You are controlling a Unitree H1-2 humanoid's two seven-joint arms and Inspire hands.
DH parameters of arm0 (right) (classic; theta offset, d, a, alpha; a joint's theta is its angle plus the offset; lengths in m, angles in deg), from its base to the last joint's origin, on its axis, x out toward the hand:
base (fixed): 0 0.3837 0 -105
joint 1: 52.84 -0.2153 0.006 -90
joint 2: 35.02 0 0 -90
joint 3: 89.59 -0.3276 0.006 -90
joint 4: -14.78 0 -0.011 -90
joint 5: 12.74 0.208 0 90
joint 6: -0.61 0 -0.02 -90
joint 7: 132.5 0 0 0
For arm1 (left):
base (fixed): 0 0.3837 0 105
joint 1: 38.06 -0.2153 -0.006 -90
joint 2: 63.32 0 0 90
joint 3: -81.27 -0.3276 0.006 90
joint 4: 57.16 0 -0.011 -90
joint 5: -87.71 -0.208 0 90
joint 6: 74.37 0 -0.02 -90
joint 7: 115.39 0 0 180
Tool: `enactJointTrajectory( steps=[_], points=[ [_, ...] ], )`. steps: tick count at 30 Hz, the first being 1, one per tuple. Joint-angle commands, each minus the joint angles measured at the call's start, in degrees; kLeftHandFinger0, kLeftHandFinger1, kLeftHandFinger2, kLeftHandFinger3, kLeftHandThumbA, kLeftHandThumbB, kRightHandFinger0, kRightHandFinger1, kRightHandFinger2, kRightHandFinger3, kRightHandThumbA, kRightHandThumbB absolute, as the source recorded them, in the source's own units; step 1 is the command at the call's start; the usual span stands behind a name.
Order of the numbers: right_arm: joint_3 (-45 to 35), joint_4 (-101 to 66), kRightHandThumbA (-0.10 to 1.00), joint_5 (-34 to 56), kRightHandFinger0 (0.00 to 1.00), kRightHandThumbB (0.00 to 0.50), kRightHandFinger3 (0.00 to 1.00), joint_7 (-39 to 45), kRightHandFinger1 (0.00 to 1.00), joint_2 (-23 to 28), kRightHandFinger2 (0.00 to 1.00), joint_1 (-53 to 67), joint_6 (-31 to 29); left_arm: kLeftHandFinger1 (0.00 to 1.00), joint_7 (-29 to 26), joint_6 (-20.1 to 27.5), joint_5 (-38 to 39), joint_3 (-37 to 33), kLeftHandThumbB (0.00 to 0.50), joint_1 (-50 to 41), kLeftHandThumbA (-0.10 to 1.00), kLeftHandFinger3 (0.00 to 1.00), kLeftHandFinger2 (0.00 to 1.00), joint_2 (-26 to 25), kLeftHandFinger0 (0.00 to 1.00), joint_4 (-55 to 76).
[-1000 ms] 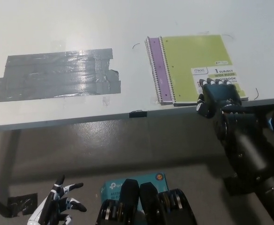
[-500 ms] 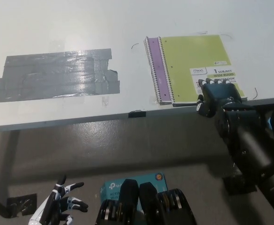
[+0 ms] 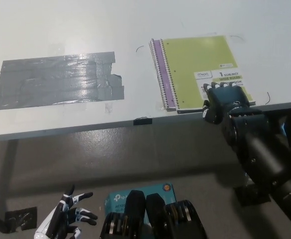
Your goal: The robot uses its right hand to align two notebooks stacked together until they are fully overlapped
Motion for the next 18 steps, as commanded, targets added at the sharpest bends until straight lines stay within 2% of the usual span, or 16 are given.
enactJointTrajectory(
  steps=[1, 3, 6, 11, 18],
  points=[
    [2.36, 0.53, 1.0, 2.85, 1.0, 0.499, 1.0, 3.15, 1.0, -1.5, 1.0, -0.56, -2.7, 0.47, 0.4, 0.16, -0.43, 0.08, 0.497, 0.44, 1.0, 0.82, 0.44, -0.32, 0.43, 2.09],
    [2.51, 0.54, 1.0, 2.96, 1.0, 0.5, 1.0, 3.21, 1.0, -1.52, 1.0, -0.6, -2.51, 0.5, 0.57, 0.52, -0.53, -0.01, 0.483, 0.39, 1.0, 0.83, 0.45, -0.43, 0.47, 2.11],
    [2.99, 0.61, 1.0, 2.9, 1.0, 0.5, 1.0, 2.67, 1.0, -1.55, 1.0, -0.57, -2.89, 0.49, 0.47, -0.11, -0.04, 0.4, 0.481, 0.16, 1.0, 0.82, 0.44, -0.24, 0.47, 2.64],
    [3.19, 0.77, 1.0, 3.09, 1.0, 0.5, 1.0, 1.72, 1.0, -1.67, 1.0, -0.39, -3.21, 0.48, 0.72, 0.5, -0.03, 0.34, 0.496, 0.31, 1.0, 0.84, 0.43, -0.29, 0.46, 1.92],
    [3.91, 1.67, 1.0, 2.8, 1.0, 0.5, 1.0, 1.88, 1.0, -1.89, 1.0, -1.18, -2.42, 0.46, 0.62, 1.21, -0.46, 0.1, 0.484, -0.19, 1.0, 0.85, 0.44, -0.24, 0.43, 2.12]
  ],
)
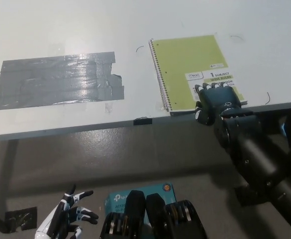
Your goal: The robot uses its right hand to align two notebooks stacked together until they are fully overlapped
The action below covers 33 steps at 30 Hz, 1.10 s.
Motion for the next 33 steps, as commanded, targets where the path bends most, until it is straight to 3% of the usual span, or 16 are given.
enactJointTrajectory(
  steps=[1, 21, 30, 33],
  points=[
    [1.94, 1.2, 1.0, 2.07, 1.0, 0.5, 1.0, 2.42, 1.0, -1.11, 1.0, -0.63, -2.21, 0.47, 0.68, 1.45, -0.35, 0.08, 0.49, -0.16, 1.0, 0.85, 0.43, -0.36, 0.44, 1.43],
    [2.69, 3.22, 1.0, -2.86, 1.0, 0.496, 1.0, 5.88, 1.0, -3.85, 1.0, -2.53, 2.79, 0.42, 0.18, 2.07, -0.29, 0.16, 0.5, -1.42, 1.0, 0.83, 0.4, 0.45, 0.36, 2.01],
    [-5.68, 3.88, 1.0, -9.13, 1.0, 0.5, 1.0, 5.77, 1.0, -8.44, 1.0, -0.63, 2.79, 0.5, 0.31, 2.06, 0.15, 0.65, 0.5, -2.42, 1.0, 0.83, 0.42, 0.93, 0.52, 1.94],
    [-6.77, 4.41, 1.0, -10.34, 1.0, 0.5, 1.0, 5.72, 1.0, -9.04, 1.0, -0.36, 2.79, 0.48, 0.35, 2.27, 0.24, 0.77, 0.5, -2.94, 1.0, 0.81, 0.43, 1.03, 0.46, 2.16]
  ],
)
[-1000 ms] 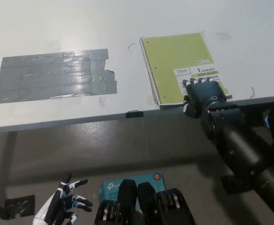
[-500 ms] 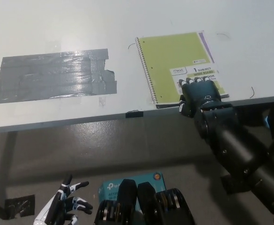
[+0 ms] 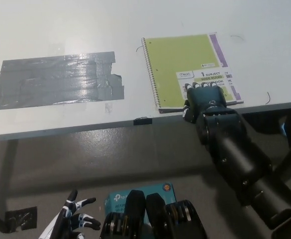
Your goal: The robot uses its right hand to align two notebooks stacked together until they are fully overlapped
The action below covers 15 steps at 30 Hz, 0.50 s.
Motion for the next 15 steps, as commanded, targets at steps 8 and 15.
enactJointTrajectory(
  steps=[8, 15],
  points=[
    [-2.51, 1.43, 1.0, -3.98, 1.0, 0.47, 1.0, 4.44, 1.0, -1.71, 1.0, 0.58, -0.07, 0.51, -0.1, 1.41, 0.38, 1.34, 0.5, -1.52, 1.0, 0.83, 0.44, 0.41, 0.49, 2.6],
    [-2.52, 2.26, 1.0, -3.44, 1.0, 0.488, 1.0, 4.16, 1.0, 0.01, 1.0, -1.04, -0.07, 0.5, 0.1, 1.34, 0.47, 1.53, 0.5, -1.46, 1.0, 0.88, 0.45, 0.55, 0.46, 2.65]
  ],
)
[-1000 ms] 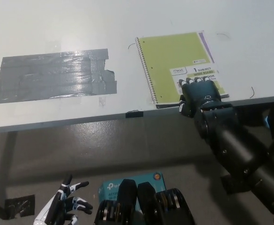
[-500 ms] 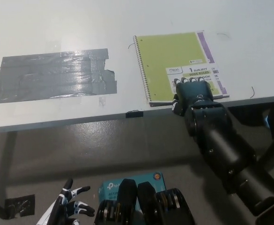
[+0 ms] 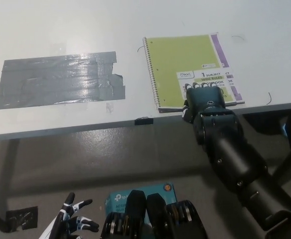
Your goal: The robot uses its right hand to align two notebooks stacked together until they are fully overlapped
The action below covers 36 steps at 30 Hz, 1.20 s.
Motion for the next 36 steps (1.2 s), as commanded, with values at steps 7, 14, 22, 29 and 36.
enactJointTrajectory(
  steps=[7, 14, 22, 29, 36],
  points=[
    [-0.68, 2.84, 1.0, 2.75, 1.0, 0.5, 1.0, 0.94, 1.0, 2.57, 1.0, -1.92, -0.03, 0.46, 0.28, 1.75, 0.18, 0.66, 0.5, -0.25, 1.0, 0.84, 0.44, 0.19, 0.41, 1.92],
    [0.49, 0.77, 1.0, 3.16, 1.0, 0.486, 1.0, 1.3, 1.0, 2.59, 1.0, -1.34, -0.03, 0.51, 0.11, 1.21, 0.18, 0.58, 0.5, -0.52, 1.0, 0.86, 0.44, 0.5, 0.47, 2.57],
    [-0.61, 1.43, 1.0, 2.4, 1.0, 0.495, 1.0, 0.86, 1.0, 1.97, 1.0, -1.04, -0.03, 0.51, 0.22, 1.28, 0.38, 0.85, 0.5, -0.47, 1.0, 0.86, 0.44, 0.51, 0.48, 2.27],
    [-0.31, -0.2, 1.0, 3.46, 1.0, 0.486, 1.0, 1.18, 1.0, 2.95, 1.0, -0.76, -0.03, 0.5, 0.08, 1.25, 0.18, 0.96, 0.5, -0.61, 1.0, 0.87, 0.44, 0.7, 0.43, 2.42],
    [0.09, -0.91, 1.0, 4.27, 1.0, 0.439, 1.0, 1.31, 1.0, 3.95, 1.0, -0.88, -0.03, 0.48, 0.42, 2.2, 0.52, 1.59, 0.5, -1.47, 1.0, 0.89, 0.44, 0.49, 0.39, 2.32]
  ],
)
